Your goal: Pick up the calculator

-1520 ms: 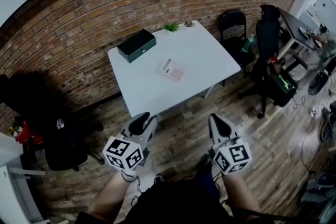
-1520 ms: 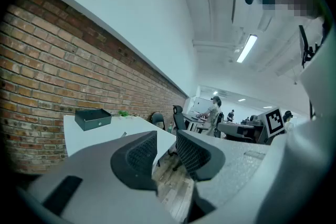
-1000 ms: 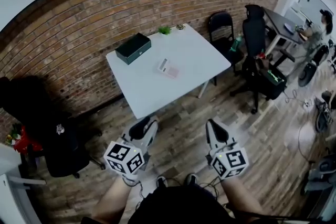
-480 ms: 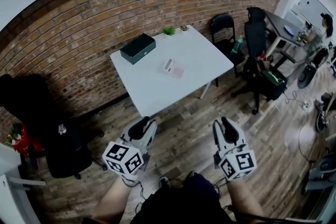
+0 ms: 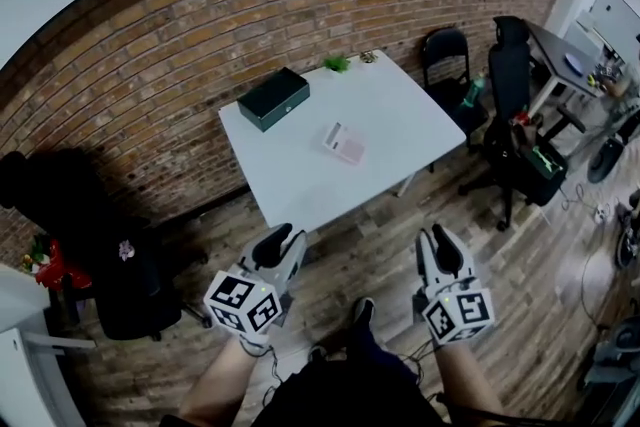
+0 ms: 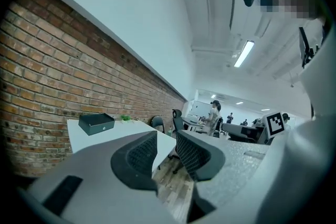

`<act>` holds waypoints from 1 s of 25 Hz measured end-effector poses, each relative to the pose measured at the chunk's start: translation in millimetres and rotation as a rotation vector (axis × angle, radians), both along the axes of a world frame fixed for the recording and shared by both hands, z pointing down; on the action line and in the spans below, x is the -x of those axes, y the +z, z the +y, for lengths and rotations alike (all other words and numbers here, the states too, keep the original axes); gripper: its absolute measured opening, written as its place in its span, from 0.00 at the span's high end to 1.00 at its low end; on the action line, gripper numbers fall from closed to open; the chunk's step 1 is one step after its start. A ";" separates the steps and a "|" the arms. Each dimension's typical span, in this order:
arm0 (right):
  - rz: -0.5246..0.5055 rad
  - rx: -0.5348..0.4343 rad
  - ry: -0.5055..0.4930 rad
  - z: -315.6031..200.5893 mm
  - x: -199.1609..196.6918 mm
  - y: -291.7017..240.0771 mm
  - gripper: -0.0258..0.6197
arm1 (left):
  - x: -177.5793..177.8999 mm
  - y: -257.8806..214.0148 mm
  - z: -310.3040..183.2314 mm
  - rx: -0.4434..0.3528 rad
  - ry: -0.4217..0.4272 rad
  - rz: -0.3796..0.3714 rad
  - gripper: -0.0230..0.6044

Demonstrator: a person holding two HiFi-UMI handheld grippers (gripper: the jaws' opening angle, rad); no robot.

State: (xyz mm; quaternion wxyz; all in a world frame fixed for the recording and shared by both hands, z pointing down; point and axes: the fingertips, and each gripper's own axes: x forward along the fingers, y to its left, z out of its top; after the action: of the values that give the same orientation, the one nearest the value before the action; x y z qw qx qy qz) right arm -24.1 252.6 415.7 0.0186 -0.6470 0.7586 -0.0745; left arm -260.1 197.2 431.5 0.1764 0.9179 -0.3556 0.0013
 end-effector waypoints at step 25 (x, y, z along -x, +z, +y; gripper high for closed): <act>-0.042 0.022 -0.147 -154.5 -119.8 14.2 0.81 | -141.1 -0.8 -132.5 0.017 -0.097 -0.059 0.78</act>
State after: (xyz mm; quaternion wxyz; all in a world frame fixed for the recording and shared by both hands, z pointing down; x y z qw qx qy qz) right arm 95.8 98.1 429.8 0.0220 -0.5882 0.8026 -0.0974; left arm -119.0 64.7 430.7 0.1735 0.8975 -0.4048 0.0228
